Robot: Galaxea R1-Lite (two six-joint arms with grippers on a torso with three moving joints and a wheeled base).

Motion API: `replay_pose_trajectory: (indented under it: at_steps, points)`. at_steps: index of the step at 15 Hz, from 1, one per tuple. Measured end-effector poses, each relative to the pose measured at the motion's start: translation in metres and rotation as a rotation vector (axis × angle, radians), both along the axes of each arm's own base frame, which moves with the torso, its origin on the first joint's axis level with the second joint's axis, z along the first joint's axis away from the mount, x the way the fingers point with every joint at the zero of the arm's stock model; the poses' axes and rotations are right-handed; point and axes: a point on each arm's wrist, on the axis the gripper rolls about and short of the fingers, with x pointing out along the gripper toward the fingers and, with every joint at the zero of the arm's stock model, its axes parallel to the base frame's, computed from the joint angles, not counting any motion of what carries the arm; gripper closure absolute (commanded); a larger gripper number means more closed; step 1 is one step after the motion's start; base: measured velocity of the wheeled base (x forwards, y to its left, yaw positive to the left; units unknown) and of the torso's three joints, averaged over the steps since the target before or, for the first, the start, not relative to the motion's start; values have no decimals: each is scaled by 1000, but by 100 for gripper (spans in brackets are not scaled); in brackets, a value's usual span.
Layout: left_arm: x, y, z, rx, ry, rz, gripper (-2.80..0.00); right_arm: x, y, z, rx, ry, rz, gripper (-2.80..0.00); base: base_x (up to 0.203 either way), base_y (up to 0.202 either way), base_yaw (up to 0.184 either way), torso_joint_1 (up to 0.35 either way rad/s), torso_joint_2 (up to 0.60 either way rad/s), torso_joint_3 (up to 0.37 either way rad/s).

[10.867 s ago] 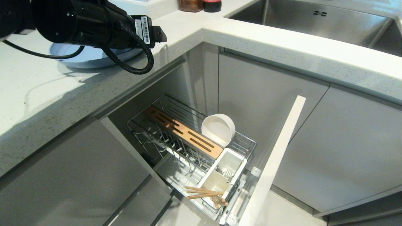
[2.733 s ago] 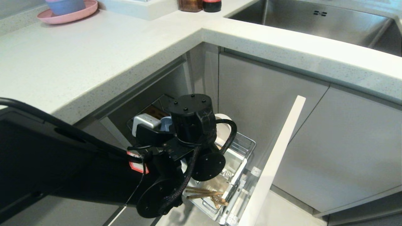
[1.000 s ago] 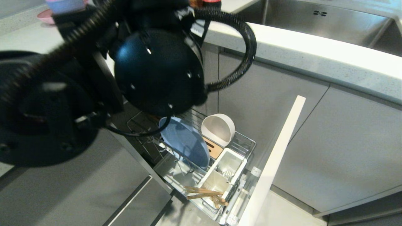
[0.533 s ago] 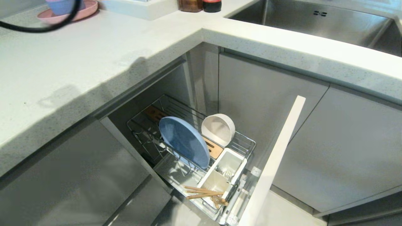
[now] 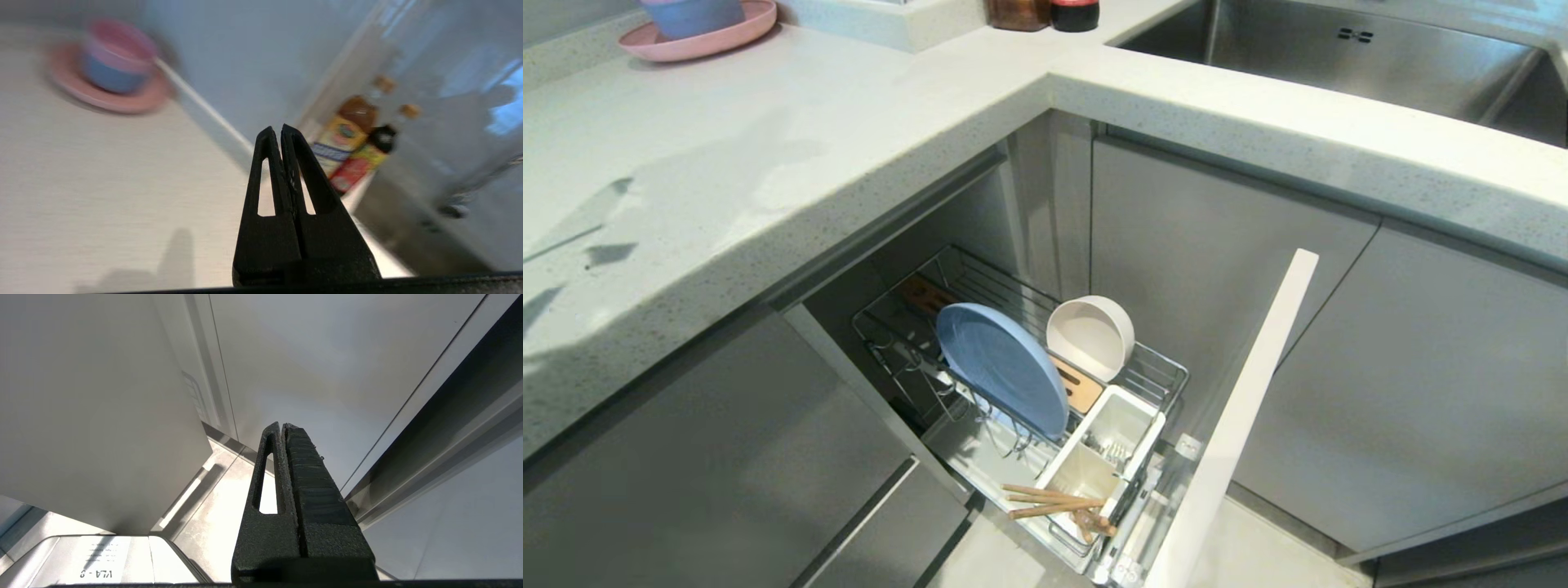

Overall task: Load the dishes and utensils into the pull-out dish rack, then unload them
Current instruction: Take the plate out of the cupboard

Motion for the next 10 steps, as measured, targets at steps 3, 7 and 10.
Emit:
replay_pose_trajectory:
  at_steps: [3, 7, 10]
  points:
    - [-44, 38, -22, 104, -16, 84, 0, 0, 0, 0, 0, 0, 0, 0, 0, 0, 0, 0, 0, 0]
    - [-114, 50, -62, 222, -13, 88, 0, 0, 0, 0, 0, 0, 0, 0, 0, 0, 0, 0, 0, 0]
    - [-151, 46, -114, 329, 84, 42, 0, 0, 0, 0, 0, 0, 0, 0, 0, 0, 0, 0, 0, 0]
